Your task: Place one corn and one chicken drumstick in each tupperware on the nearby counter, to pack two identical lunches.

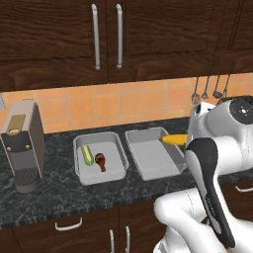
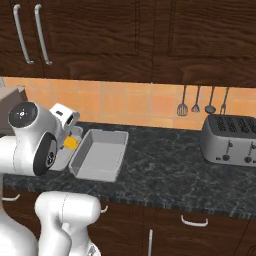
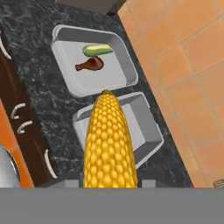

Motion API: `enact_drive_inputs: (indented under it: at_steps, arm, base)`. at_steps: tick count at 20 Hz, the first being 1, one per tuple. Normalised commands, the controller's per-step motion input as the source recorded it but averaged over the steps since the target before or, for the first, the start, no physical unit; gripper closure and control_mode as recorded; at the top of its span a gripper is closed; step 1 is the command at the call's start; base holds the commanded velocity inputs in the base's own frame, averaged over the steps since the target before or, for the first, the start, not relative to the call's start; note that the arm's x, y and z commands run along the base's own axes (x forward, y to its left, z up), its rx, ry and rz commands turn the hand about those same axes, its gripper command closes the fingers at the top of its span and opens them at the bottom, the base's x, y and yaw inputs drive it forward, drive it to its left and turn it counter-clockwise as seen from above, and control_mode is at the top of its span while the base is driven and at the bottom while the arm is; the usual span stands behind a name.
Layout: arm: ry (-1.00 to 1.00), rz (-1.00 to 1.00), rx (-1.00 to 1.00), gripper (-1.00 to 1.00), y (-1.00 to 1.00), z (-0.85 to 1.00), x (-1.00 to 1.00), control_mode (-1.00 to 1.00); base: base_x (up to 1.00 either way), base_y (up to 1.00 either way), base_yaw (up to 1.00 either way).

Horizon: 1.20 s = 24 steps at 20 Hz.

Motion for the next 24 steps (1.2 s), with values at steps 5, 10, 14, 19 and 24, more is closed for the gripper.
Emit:
enact_drive_inputs:
  at_steps: [5,10,14,19,24]
  arm:
    - [0.18,-0.04,0.02,1.00,0.00,-0.42,0.61,-1.00]
    - [0.03,-0.02,0.03,1.00,-0.14,-0.93,0.34,-1.00]
    - [0.00,0.00,0.04,1.00,-0.16,-0.63,0.51,-1.00]
    - [0.00,0.00,0.01,1.00,-0.08,-0.22,0.78,-1.00]
    - [0.03,0.00,0.00,1.00,-0.01,-0.32,0.79,-1.00]
  base:
    - [0.00,0.00,0.00]
    - [0.00,0.00,0.00]
    - [0.00,0.00,0.00]
    - [0.00,0.00,0.00]
    - [0.00,0.00,0.00]
